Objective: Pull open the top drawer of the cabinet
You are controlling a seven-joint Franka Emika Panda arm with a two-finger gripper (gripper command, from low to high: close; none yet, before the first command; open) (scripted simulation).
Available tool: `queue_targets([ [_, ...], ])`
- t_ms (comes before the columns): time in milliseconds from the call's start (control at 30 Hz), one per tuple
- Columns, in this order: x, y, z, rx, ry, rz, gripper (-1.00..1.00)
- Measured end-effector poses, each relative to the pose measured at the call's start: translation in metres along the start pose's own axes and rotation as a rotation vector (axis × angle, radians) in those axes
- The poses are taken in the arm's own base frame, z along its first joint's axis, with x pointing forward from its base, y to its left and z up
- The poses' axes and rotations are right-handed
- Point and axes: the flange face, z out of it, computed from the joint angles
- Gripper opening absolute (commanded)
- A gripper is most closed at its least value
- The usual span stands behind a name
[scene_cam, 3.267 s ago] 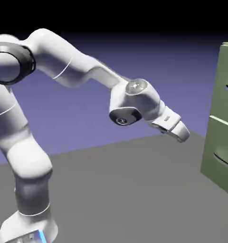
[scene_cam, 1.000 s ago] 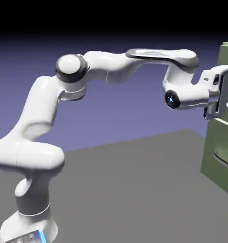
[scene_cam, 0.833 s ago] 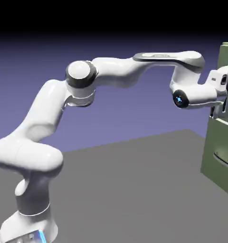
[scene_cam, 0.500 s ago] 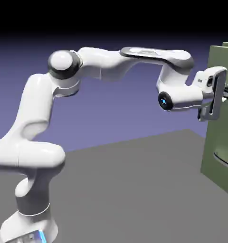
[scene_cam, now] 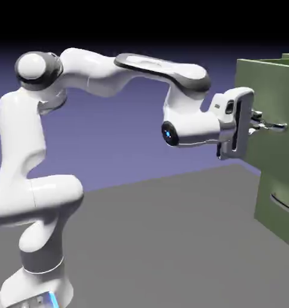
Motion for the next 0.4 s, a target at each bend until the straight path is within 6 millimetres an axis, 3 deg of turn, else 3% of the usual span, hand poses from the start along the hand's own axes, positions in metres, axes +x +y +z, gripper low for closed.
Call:
queue_targets([
  [167, 0.0, 0.0, -0.043, 0.0, 0.0, 0.0, -1.0],
  [200, 0.0, 0.0, -0.05, 0.0, 0.0, 0.0, 1.0],
  [267, 0.0, 0.0, -0.05, -0.001, 0.001, 0.0, 1.0],
  [400, 0.0, 0.0, -0.098, -0.001, 0.0, -0.002, 1.0],
])
